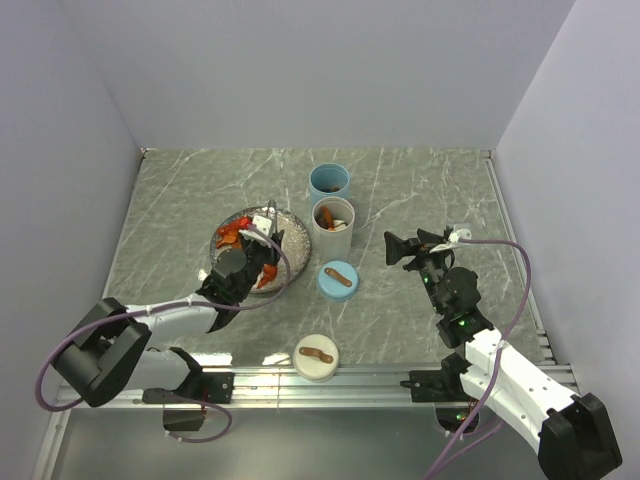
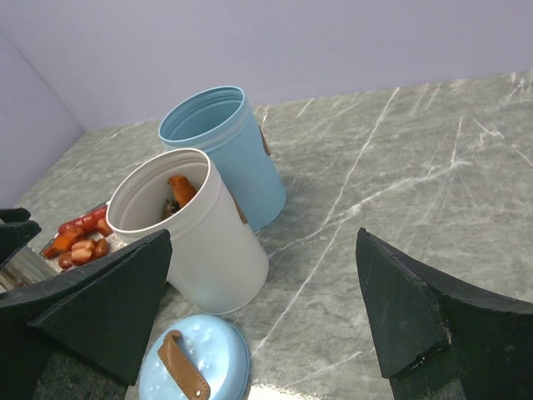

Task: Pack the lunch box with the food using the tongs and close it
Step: Pick up the food using the clamp, then place the food into the lunch box

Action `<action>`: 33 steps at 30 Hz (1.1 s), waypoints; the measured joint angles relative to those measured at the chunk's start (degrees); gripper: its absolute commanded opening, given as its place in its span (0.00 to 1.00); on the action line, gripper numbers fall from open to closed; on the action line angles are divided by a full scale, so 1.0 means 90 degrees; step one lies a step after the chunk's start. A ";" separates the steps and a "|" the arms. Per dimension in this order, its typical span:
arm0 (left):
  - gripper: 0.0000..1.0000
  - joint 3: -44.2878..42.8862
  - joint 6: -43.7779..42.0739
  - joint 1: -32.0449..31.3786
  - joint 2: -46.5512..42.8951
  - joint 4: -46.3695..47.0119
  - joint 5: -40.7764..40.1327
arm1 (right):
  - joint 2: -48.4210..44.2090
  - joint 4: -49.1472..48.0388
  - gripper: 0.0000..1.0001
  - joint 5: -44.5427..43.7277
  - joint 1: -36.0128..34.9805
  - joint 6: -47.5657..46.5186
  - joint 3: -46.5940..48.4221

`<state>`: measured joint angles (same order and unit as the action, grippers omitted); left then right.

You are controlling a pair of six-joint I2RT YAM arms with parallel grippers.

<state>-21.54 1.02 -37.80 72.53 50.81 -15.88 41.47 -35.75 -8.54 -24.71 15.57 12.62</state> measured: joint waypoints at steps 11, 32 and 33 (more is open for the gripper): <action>0.24 -0.0015 -0.0442 0.0109 0.0301 0.0474 0.0163 | -0.0002 0.0000 0.98 0.0000 0.0000 0.0000 0.0000; 0.26 -0.4359 -0.0738 0.0245 0.1389 -0.0896 0.0809 | 0.0015 -0.0010 0.98 -0.0017 0.0000 -0.0002 0.0000; 0.26 -0.4651 -0.0741 0.0245 0.1608 -0.0984 0.0867 | 0.0032 -0.0012 0.98 -0.0027 0.0000 -0.0002 0.0000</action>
<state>-63.40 -5.65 -35.59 87.00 41.95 -8.08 41.76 -35.86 -8.78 -24.71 15.55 12.62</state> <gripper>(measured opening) 0.329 0.980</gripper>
